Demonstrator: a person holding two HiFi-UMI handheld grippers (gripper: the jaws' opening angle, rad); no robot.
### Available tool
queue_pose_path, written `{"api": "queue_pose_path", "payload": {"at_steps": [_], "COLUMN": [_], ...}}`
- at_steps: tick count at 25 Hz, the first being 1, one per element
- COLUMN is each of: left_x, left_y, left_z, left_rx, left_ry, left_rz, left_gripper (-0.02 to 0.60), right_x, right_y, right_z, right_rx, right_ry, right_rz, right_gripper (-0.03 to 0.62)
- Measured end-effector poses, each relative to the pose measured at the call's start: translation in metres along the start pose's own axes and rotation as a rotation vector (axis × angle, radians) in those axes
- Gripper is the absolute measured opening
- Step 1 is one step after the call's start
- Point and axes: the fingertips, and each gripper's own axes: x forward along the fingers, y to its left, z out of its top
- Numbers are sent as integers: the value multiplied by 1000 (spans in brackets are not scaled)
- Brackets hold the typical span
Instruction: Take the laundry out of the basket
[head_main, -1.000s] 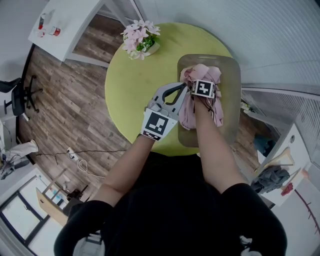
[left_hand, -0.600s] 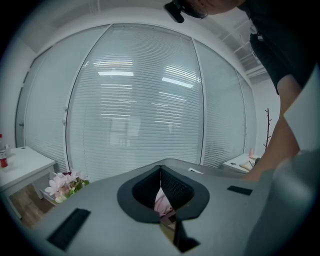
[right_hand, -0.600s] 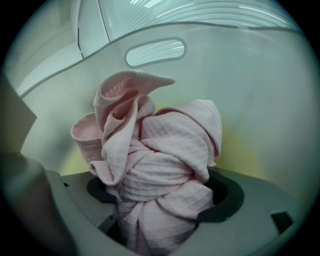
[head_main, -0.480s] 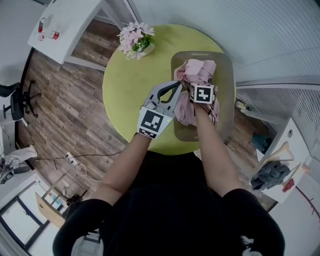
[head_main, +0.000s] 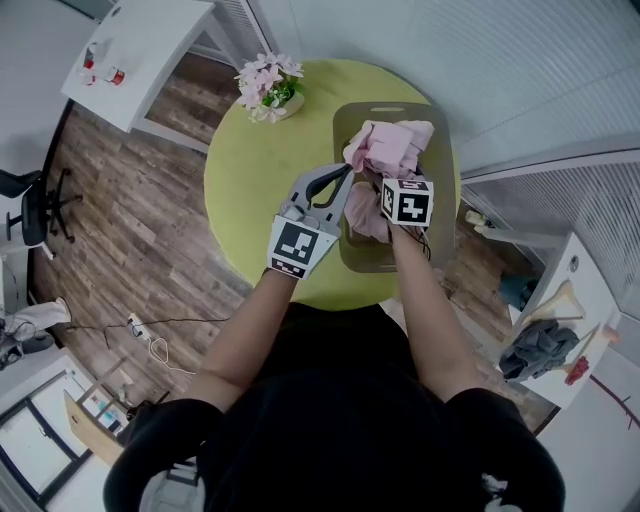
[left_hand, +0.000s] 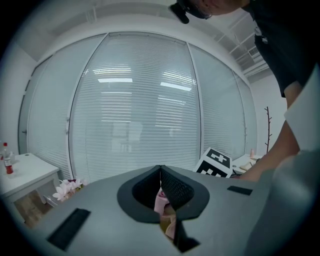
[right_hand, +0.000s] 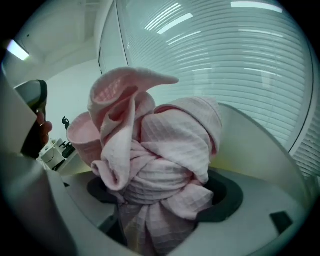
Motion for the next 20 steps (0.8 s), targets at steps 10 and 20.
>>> {"api": "queue_pose_path", "payload": {"at_steps": [10,20], "left_x": [-21,-44], "left_y": [-7,-12], "left_z": [32,65], "left_rx": [34,54], "left_ry": [-45,-94], "left_rz": [40,93], "left_gripper": [11,11], "right_x": [-61,-115], "right_y": [16,32], "right_z": [48,92], "right_rx": [-48,-120], "right_ry": [-172,-320], "right_rz": [61,118], "right_gripper": [454,454]}}
